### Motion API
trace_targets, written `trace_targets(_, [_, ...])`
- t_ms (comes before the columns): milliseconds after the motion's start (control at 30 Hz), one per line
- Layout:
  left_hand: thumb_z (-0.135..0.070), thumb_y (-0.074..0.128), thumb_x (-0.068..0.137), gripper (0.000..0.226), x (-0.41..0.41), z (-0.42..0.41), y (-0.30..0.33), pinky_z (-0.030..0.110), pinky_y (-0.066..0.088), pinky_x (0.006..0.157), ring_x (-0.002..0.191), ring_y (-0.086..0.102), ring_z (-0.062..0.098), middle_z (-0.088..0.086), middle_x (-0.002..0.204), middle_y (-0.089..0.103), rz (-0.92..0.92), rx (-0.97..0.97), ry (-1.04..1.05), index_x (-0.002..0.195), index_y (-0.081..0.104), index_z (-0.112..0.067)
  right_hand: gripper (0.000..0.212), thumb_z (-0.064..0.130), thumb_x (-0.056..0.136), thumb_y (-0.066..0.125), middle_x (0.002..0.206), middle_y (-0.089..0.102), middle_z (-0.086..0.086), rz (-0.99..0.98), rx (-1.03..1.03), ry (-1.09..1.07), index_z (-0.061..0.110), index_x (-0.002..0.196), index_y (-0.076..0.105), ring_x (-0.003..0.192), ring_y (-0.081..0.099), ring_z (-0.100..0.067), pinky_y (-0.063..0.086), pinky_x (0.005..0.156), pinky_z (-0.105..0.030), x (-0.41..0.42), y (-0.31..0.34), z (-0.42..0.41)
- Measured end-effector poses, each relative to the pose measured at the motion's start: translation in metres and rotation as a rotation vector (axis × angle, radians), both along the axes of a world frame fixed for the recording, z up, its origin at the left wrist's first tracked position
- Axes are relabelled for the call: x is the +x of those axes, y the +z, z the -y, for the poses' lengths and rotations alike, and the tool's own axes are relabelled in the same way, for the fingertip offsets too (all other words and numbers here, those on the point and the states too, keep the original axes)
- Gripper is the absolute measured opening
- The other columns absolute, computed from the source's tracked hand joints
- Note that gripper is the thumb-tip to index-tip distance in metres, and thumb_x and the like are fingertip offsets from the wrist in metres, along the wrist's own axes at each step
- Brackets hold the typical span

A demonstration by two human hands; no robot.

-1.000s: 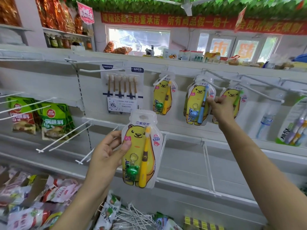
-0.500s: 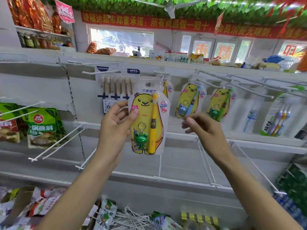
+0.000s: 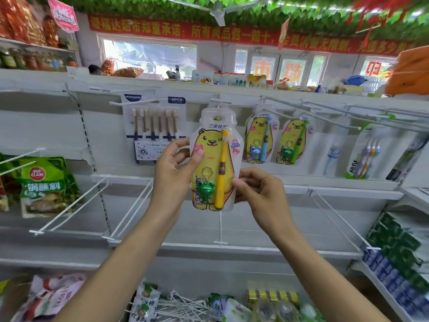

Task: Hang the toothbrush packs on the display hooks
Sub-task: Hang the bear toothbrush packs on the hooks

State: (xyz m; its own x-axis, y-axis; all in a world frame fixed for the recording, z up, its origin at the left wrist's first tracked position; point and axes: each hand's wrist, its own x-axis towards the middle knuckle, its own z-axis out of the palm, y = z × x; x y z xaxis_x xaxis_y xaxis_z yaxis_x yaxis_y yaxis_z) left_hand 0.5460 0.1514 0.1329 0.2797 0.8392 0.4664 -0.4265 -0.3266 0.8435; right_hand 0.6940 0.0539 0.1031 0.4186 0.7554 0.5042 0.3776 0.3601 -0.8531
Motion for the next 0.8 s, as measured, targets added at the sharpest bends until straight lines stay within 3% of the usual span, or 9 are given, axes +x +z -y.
trace_targets(233, [-0.014, 0.070, 0.091, 0.016, 0.007, -0.017, 0.001, 0.028, 0.059, 0.064, 0.086, 0.074, 0.014, -0.002, 0.095, 0.076, -0.059, 0.042, 0.043, 0.102, 0.063, -0.024, 0.009, 0.006, 0.095, 0.064, 0.091, 0.074, -0.013, -0.029, 0.012, -0.074, 0.008, 0.100, 0.070, 0.081, 0.074, -0.024, 0.063, 0.064, -0.037, 0.003, 0.000, -0.013])
trace_targets(433, [-0.018, 0.074, 0.088, 0.022, 0.015, -0.039, -0.002, 0.039, 0.062, 0.064, 0.083, 0.075, 0.021, 0.004, 0.098, 0.075, -0.130, 0.042, 0.072, 0.108, 0.064, -0.016, 0.006, 0.006, 0.093, 0.066, 0.086, 0.072, -0.012, -0.001, -0.003, -0.166, 0.011, 0.094, 0.069, 0.079, 0.072, -0.027, 0.061, 0.061, -0.036, 0.013, -0.003, -0.036])
trace_targets(533, [-0.020, 0.075, 0.087, 0.026, 0.022, -0.054, -0.001, 0.040, 0.062, 0.063, 0.083, 0.075, 0.021, 0.006, 0.099, 0.075, -0.174, 0.068, 0.078, 0.110, 0.064, -0.014, 0.015, 0.006, 0.094, 0.064, 0.084, 0.072, -0.012, 0.015, -0.014, -0.180, 0.019, 0.087, 0.066, 0.078, 0.071, -0.028, 0.062, 0.064, -0.041, 0.018, -0.003, -0.050])
trace_targets(667, [-0.024, 0.076, 0.086, 0.029, 0.031, -0.079, 0.001, 0.048, 0.062, 0.067, 0.088, 0.074, 0.022, 0.006, 0.099, 0.074, -0.238, 0.099, 0.096, 0.110, 0.064, -0.013, 0.013, 0.006, 0.094, 0.063, 0.086, 0.072, -0.016, 0.016, -0.027, -0.203, 0.017, 0.087, 0.065, 0.078, 0.072, -0.031, 0.062, 0.067, -0.047, 0.029, -0.004, -0.072])
trace_targets(800, [-0.025, 0.076, 0.086, 0.025, 0.043, -0.102, 0.006, 0.043, 0.063, 0.062, 0.091, 0.072, 0.020, 0.001, 0.099, 0.071, -0.312, 0.138, 0.145, 0.107, 0.066, -0.015, 0.014, 0.013, 0.094, 0.064, 0.090, 0.072, -0.011, 0.025, -0.057, -0.227, 0.024, 0.087, 0.064, 0.084, 0.072, -0.028, 0.062, 0.070, -0.049, 0.044, -0.007, -0.098])
